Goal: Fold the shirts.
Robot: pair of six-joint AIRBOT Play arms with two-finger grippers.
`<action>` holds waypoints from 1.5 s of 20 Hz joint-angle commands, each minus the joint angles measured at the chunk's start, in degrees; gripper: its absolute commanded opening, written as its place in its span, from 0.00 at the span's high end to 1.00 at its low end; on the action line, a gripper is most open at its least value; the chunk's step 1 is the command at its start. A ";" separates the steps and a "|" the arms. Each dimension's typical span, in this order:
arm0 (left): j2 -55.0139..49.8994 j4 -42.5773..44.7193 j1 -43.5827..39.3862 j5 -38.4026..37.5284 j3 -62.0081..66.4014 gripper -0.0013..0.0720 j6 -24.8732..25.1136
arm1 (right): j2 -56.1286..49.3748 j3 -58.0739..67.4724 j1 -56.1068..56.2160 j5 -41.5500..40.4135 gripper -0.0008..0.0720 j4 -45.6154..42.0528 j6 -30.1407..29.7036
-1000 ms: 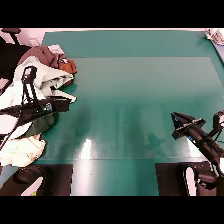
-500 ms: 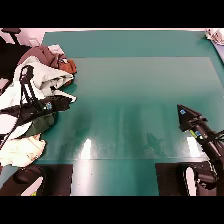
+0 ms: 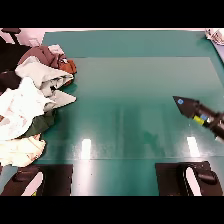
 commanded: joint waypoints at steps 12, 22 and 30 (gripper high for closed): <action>-25.86 1.86 16.94 -3.65 6.01 0.00 10.03 | -55.23 49.77 13.03 22.69 0.81 -8.85 1.05; -33.48 -4.48 16.31 4.26 5.97 0.01 15.10 | -55.23 52.09 12.09 24.52 0.81 -13.27 3.91; -32.22 -14.78 16.28 -6.03 16.81 0.95 16.11 | -55.21 52.06 13.07 25.03 0.82 -13.25 5.44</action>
